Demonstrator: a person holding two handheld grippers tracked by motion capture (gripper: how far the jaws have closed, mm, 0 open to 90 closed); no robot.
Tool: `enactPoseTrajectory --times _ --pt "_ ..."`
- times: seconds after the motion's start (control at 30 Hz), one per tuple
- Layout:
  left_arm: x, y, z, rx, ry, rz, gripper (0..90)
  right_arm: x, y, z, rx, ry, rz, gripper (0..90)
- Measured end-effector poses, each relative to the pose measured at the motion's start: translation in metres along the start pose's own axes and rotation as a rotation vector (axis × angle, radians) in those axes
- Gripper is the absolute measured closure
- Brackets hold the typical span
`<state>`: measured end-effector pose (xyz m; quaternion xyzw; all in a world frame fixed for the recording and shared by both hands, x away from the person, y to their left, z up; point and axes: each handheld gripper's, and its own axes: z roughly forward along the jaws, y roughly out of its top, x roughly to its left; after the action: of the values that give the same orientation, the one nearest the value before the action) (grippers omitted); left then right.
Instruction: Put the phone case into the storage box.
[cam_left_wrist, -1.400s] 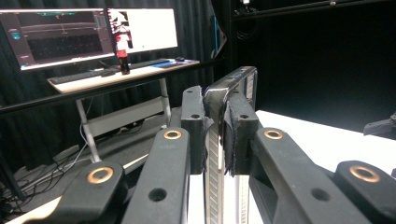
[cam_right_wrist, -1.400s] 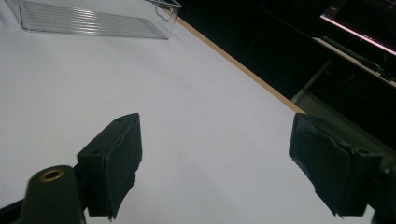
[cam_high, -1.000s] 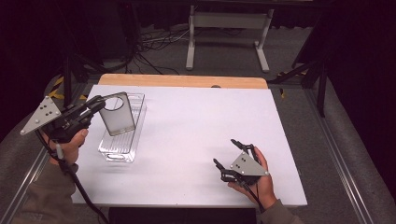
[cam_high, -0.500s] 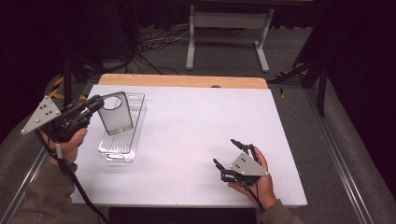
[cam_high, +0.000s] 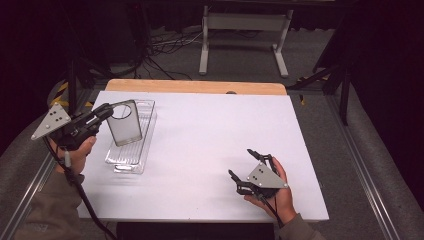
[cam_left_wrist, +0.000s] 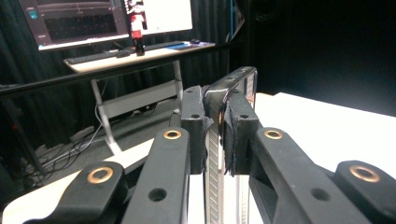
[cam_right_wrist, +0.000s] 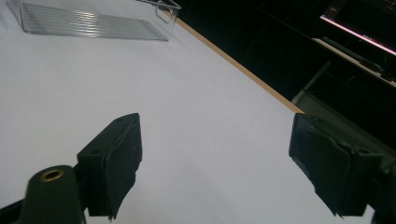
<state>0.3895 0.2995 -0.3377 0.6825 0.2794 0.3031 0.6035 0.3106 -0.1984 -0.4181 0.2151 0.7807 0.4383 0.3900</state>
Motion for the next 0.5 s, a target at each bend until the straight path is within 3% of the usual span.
enactPoseTrajectory --times 0.5 --pt "0.009 -0.016 0.016 0.035 0.010 -0.022 80.7 0.000 -0.001 0.001 0.003 0.000 0.003 18.4"
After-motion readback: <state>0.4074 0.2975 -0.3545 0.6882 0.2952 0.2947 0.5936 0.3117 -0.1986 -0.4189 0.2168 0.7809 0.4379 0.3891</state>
